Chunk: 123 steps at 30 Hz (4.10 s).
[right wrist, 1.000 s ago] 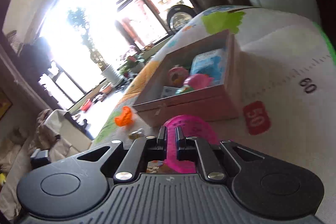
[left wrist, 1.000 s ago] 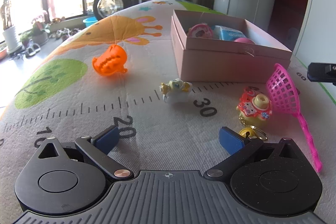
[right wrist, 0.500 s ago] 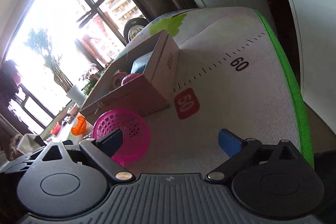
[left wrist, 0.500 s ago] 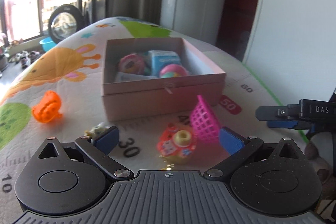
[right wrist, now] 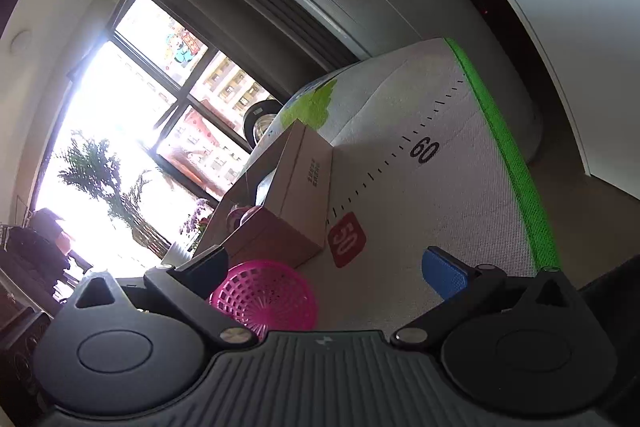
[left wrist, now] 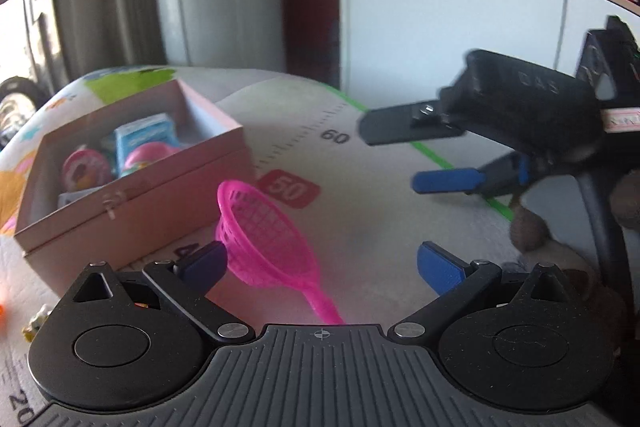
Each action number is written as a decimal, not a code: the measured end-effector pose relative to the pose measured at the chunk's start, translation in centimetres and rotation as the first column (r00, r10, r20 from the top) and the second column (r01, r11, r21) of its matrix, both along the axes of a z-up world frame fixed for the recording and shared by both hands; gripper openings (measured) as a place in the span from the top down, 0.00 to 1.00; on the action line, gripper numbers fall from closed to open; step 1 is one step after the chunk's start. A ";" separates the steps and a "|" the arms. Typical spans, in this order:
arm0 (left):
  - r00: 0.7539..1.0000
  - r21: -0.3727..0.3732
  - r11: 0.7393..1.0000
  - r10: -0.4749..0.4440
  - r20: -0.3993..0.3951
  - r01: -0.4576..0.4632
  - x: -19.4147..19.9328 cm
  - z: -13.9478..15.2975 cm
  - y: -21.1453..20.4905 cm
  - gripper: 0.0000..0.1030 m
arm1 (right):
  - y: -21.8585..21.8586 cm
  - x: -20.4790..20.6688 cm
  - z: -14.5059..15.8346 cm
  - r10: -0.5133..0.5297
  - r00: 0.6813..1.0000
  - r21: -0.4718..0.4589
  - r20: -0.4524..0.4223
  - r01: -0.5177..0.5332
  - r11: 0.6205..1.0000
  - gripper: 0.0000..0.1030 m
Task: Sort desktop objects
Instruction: 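Lift the pink net and carry it toward the pink box with the right tool, then drop the pink net in the box with the right tool while the left tool drops the red lens toy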
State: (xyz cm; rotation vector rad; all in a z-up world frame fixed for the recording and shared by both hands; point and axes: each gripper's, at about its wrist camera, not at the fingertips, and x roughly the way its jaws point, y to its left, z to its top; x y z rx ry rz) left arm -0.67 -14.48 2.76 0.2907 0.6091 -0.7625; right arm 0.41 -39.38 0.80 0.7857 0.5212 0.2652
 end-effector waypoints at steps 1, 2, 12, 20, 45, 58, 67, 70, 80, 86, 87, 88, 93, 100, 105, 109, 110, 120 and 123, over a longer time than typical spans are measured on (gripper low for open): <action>1.000 0.001 1.000 -0.025 -0.008 0.025 -0.2 -0.2 -0.3 0.00 | -0.1 0.0 -0.1 0.000 1.000 0.008 0.003 0.000 1.000 0.00; 0.999 0.002 0.999 -0.045 -0.017 0.045 -0.4 -0.4 -0.5 0.00 | -0.2 0.0 -0.1 -0.001 1.000 0.014 0.003 0.001 1.000 0.00; 0.986 0.110 0.980 0.166 0.003 -0.165 2.1 -2.1 -0.7 0.00 | 0.1 -0.1 -0.1 0.002 1.000 -0.005 -0.003 -0.002 1.000 0.00; 0.964 0.147 0.953 0.266 0.021 -0.266 3.1 -1.9 2.3 0.00 | 0.7 0.8 -0.1 0.048 0.998 -0.048 -0.050 -0.051 0.998 0.00; 0.893 -0.010 0.893 0.450 0.001 -0.450 1.5 0.6 10.2 0.00 | 4.8 3.7 3.1 0.282 0.952 -0.228 -0.124 -0.303 0.925 0.00; 0.850 -0.094 0.845 0.518 -0.100 -0.526 1.2 -0.9 14.8 0.00 | 5.0 5.0 1.0 0.231 0.951 -0.003 -0.204 -0.236 0.972 0.00; 0.842 -0.097 0.838 0.526 -0.116 -0.537 1.1 -1.4 15.3 0.00 | 5.8 5.2 1.1 0.230 0.955 -0.039 -0.188 -0.242 0.970 0.00; 0.842 -0.095 0.838 0.528 -0.111 -0.538 1.1 -1.4 15.2 0.00 | 6.9 5.1 1.5 0.253 0.951 -0.138 -0.178 -0.279 0.950 0.00; 0.809 -0.079 0.806 0.580 -0.097 -0.587 0.8 -0.9 16.6 0.00 | 15.2 2.8 5.6 0.308 0.949 -0.688 -0.076 -0.273 0.672 0.00; 0.829 -0.078 0.826 0.554 -0.075 -0.559 0.1 -0.3 16.6 0.00 | 18.6 3.4 3.5 0.317 0.942 -0.812 -0.107 -0.267 0.519 0.06; 0.835 -0.073 0.832 0.545 -0.075 -0.550 0.1 -0.3 16.5 0.00 | 18.8 3.2 3.3 0.322 0.940 -0.825 -0.107 -0.265 0.499 0.15; 0.843 -0.069 0.841 0.532 -0.078 -0.537 0.2 -0.2 16.2 0.00 | 18.7 3.0 3.2 0.328 0.937 -0.826 -0.118 -0.276 0.492 0.20; 0.887 -0.035 0.889 0.453 -0.086 -0.457 1.2 -0.3 13.1 0.00 | 16.8 1.5 4.4 0.315 0.944 -0.808 -0.092 -0.256 0.530 0.19; 0.889 0.023 0.892 0.451 -0.079 -0.451 3.1 -0.7 10.1 0.02 | 14.4 -1.3 7.0 0.332 0.943 -0.793 -0.032 -0.226 0.565 0.19; 0.892 0.062 0.893 0.448 -0.060 -0.445 3.1 -1.2 9.8 0.39 | 13.4 -2.6 8.1 0.361 0.933 -0.788 -0.004 -0.225 0.573 0.19; 0.906 0.017 0.906 0.422 0.013 -0.422 1.9 1.6 10.3 0.39 | 12.1 -3.6 10.1 0.353 0.933 -0.788 0.073 -0.163 0.594 0.19; 0.911 -0.015 0.912 0.410 0.039 -0.410 1.8 3.1 10.4 0.39 | 11.8 -3.7 10.7 0.349 0.933 -0.782 0.091 -0.150 0.605 0.19; 0.896 -0.148 0.915 0.398 0.197 -0.374 9.6 10.8 7.6 0.15 | 11.6 -1.6 13.6 0.321 0.929 -0.770 0.182 -0.069 0.634 0.19; 0.882 -0.195 0.881 0.457 0.118 -0.431 10.2 10.0 9.6 0.07 | 11.7 -0.9 14.6 0.314 0.921 -0.803 0.229 -0.004 0.596 0.19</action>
